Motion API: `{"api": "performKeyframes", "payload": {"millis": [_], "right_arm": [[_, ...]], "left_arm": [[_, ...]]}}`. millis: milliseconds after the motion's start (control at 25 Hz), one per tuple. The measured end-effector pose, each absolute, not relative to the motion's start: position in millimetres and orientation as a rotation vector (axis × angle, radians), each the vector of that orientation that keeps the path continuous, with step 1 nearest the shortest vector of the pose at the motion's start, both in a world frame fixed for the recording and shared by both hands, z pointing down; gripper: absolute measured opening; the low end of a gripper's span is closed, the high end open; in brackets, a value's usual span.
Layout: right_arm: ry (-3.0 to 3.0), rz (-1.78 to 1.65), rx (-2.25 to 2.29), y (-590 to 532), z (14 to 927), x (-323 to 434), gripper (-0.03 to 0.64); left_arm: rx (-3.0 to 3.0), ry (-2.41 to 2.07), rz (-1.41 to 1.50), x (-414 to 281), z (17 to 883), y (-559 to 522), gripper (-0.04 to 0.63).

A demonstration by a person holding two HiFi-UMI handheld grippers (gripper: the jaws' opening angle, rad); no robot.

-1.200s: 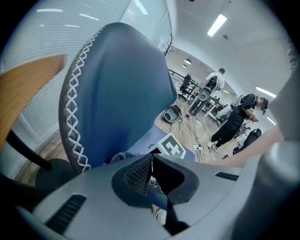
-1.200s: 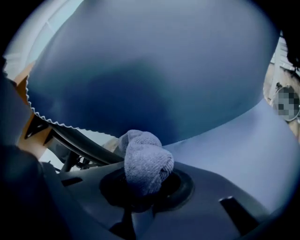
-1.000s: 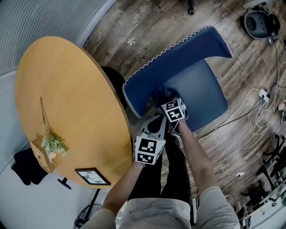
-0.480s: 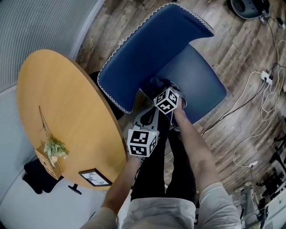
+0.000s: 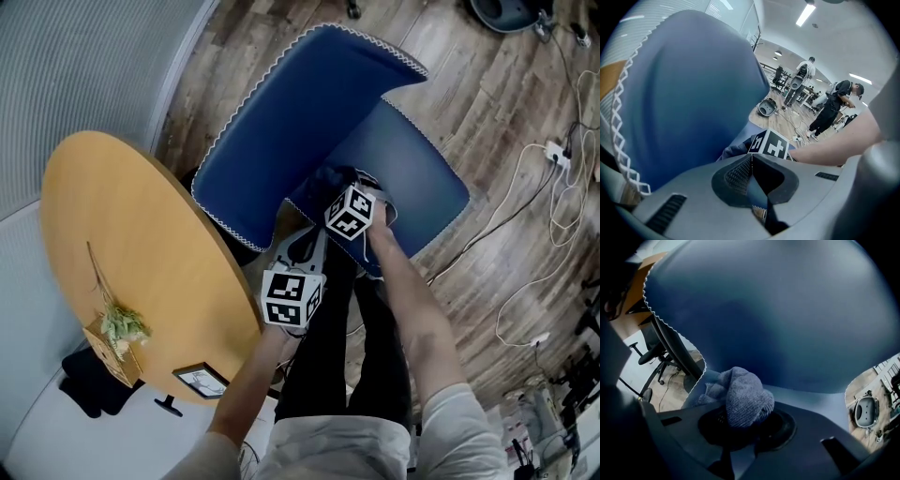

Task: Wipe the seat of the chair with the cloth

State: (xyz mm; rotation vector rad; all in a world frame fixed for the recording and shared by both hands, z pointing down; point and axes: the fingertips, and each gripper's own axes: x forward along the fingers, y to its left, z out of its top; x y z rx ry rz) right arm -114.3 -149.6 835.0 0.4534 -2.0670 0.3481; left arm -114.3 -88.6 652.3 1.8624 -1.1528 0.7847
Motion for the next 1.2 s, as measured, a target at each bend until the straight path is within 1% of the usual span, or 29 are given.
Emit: {"api": "performKeyframes", "payload": {"millis": [120,280,560,720,1040,1200], "right_arm": [[-2.071,0.341,0.46,-155,835,-109,0.106],[-2.06,0.364,0.556,-173,834,-95,0.083],[-2.026,0.232,0.505,-210,837,-61,0.08],[-2.014,0.238,0.496,-226,839,-47,0.081],[-2.051,0.272,0.48,-228,839,-45,0.086],[-2.052,0.316,0.575,-248,839,-30,0.084]], "left_arm": [[1.875,-1.143,0.796,-113,654,-96,0.028],[1.859,-1.158,0.771,-111,656,-108,0.028],[1.862,-1.147,0.752,-106,657,-114,0.028],[1.855,-1.134,0.764,-112,658,-110,0.028],[1.838,-1.123,0.753,-117,664,-101,0.028],[1.878,-1.091,0.772,-114,662,-97,0.028]]}}
